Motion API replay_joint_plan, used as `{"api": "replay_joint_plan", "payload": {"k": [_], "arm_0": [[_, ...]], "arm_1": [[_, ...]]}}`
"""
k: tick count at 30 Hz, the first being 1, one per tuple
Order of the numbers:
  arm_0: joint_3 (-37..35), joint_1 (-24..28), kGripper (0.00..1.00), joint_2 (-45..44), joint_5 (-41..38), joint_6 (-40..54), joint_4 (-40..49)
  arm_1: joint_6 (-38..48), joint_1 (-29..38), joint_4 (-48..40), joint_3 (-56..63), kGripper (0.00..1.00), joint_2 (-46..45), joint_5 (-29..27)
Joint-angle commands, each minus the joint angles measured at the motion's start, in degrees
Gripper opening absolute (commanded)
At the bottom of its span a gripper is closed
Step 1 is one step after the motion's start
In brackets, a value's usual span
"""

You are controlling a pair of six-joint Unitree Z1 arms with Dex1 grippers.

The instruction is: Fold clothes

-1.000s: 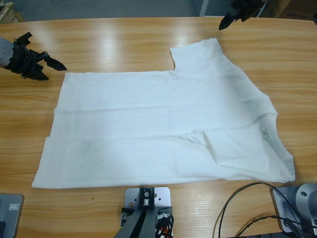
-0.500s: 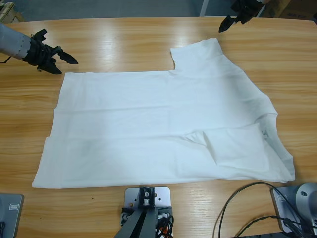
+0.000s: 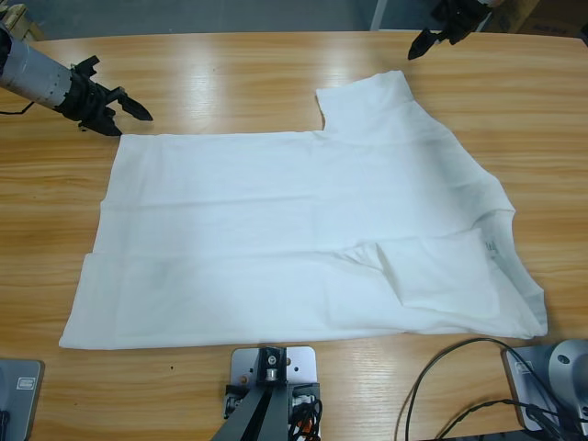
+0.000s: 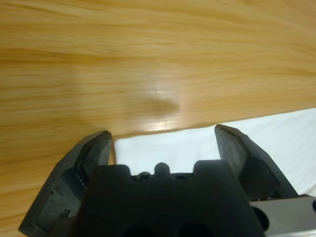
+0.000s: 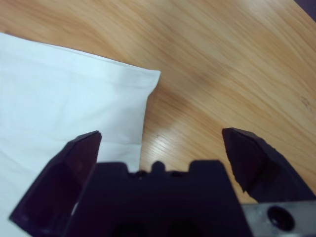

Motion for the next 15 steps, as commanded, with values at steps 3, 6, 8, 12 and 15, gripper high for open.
{"api": "replay_joint_plan", "payload": {"k": [3,6,8,12,15], "arm_0": [[3.63,-0.76,0.816,3.23,3.33,1.34,4.06],[3.65,-0.66,0.801,3.23,3.3,1.45,4.58],[3.75,-0.81,0.738,3.23,3.25,1.45,5.39],[3.58,-1.31,0.596,3.53,3.16,1.73,5.46],[2.73,-1.96,0.572,3.95,3.55,1.68,5.39]], "arm_1": [[0.6,-0.82,0.38,1.68,0.996,2.28,0.91],[0.73,-0.82,0.38,1.76,0.996,2.3,0.86],[0.85,-0.85,0.38,1.68,0.996,2.3,0.91],[0.9,-0.83,0.38,1.69,0.991,2.3,0.89],[0.9,-0.82,0.38,1.73,0.991,2.3,0.91]]}}
